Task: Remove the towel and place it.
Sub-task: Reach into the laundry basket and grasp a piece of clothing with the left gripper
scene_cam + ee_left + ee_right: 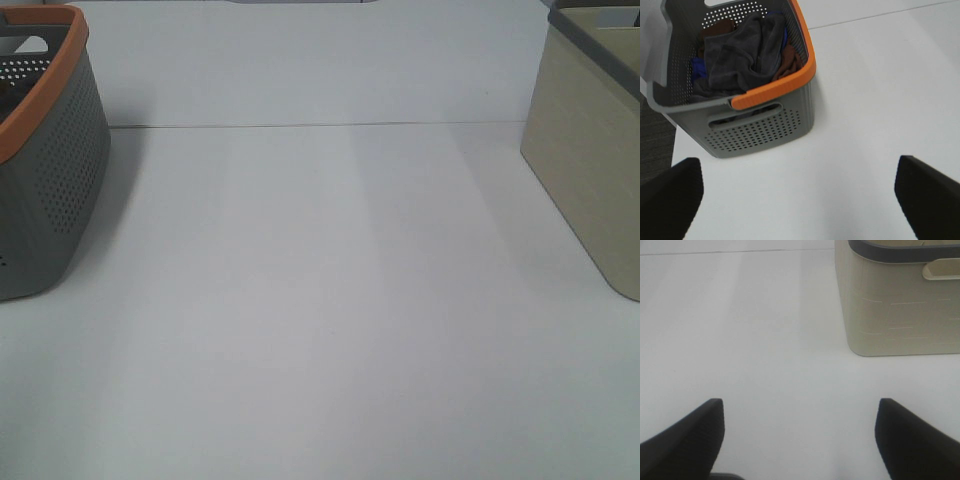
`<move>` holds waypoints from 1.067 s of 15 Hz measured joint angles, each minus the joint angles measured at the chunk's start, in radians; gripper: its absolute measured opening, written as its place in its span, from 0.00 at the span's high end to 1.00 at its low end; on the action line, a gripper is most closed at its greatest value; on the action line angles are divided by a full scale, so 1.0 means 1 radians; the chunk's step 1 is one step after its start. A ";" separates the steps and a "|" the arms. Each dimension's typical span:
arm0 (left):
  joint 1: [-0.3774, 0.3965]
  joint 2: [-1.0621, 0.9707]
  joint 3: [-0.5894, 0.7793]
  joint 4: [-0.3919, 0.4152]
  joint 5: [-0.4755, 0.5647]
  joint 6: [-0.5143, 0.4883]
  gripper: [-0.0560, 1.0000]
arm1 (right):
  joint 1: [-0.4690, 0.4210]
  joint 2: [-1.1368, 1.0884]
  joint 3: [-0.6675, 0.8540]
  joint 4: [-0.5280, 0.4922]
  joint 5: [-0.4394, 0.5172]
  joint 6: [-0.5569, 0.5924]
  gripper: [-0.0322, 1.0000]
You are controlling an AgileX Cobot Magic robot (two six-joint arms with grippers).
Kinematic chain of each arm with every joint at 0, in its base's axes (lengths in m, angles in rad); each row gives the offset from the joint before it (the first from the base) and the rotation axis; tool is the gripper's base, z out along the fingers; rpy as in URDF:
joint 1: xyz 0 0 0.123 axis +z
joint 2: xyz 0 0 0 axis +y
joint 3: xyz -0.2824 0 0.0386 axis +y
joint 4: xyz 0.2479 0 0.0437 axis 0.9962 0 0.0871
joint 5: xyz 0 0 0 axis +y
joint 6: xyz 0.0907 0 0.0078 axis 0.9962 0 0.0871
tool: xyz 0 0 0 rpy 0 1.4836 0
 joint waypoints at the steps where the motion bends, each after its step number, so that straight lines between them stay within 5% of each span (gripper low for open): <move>1: 0.000 0.097 -0.088 -0.001 0.019 0.045 0.01 | 0.000 0.000 0.000 0.000 0.000 0.000 0.19; 6: 0.000 0.586 -0.481 -0.047 0.077 0.166 0.01 | 0.000 0.000 0.000 0.000 0.000 0.000 0.19; 13: 0.008 0.991 -0.699 -0.080 0.080 0.595 0.01 | 0.000 0.000 0.000 0.000 0.000 0.000 0.19; 16: 0.089 1.137 -0.803 -0.078 0.080 0.702 0.01 | 0.000 0.000 0.000 0.000 0.000 0.000 0.19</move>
